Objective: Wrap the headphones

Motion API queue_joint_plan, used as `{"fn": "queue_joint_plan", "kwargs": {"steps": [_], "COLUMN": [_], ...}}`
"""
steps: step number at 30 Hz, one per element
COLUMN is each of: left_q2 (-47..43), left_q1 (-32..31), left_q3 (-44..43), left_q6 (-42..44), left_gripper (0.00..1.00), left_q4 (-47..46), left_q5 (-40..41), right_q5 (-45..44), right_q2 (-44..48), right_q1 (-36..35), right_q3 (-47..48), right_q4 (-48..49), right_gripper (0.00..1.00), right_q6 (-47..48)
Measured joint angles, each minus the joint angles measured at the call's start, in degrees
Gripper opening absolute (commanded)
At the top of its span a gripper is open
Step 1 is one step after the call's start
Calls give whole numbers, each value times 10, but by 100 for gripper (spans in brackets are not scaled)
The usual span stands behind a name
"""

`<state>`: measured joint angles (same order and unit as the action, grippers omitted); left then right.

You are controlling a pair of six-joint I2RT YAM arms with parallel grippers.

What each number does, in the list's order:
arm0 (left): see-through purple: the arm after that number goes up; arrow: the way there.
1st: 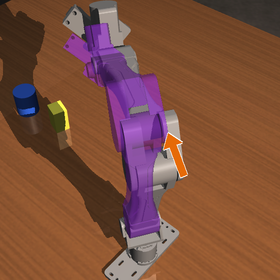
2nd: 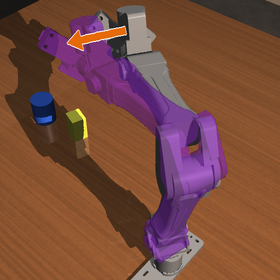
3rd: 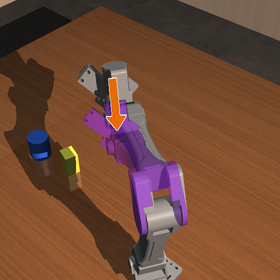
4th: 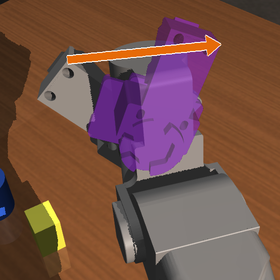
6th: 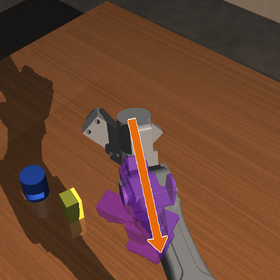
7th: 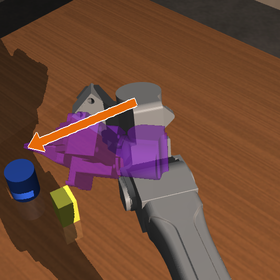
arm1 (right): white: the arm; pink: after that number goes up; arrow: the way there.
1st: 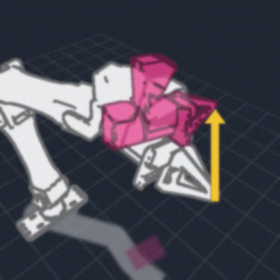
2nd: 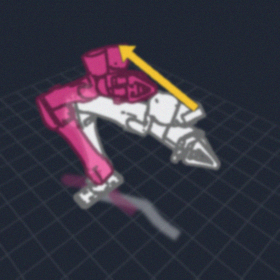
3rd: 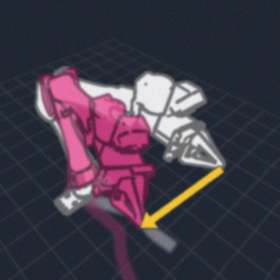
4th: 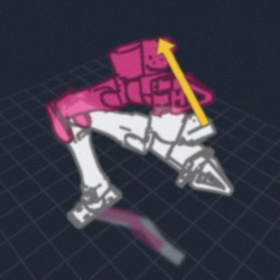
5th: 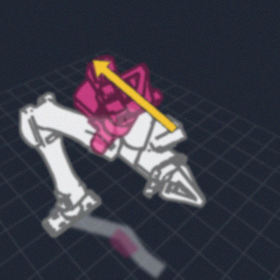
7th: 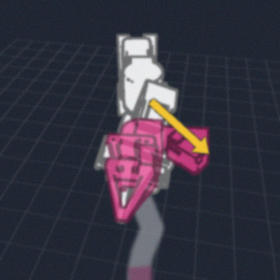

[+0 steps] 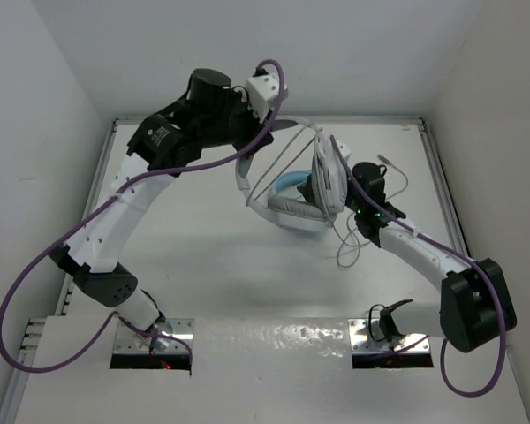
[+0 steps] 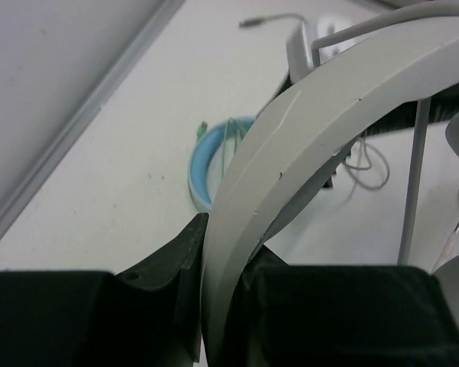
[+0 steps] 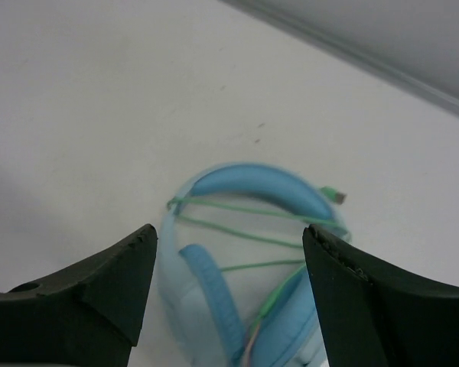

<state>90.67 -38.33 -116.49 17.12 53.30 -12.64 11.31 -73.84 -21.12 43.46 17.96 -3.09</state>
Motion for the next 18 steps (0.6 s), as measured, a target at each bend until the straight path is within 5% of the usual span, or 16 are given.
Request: {"fn": "queue_joint_plan", "kwargs": {"steps": [12,15,18], "left_q2": [31,37,49], "left_q1": [0,6,19], "left_q3": [-238,-263,-286], "left_q6": [-73,-97,-127], "left_gripper": [0,0,0], "left_q4": [15,2,-9], "left_q5": [61,75,78], "right_q5": [18,3,-14], "right_q2": [33,53,85], "right_q1": [0,0,0], "right_q3": [-156,-191,-228], "right_q4": [90,92,93], "right_gripper": [67,58,37], "right_q6": [-29,-27,-24]}}
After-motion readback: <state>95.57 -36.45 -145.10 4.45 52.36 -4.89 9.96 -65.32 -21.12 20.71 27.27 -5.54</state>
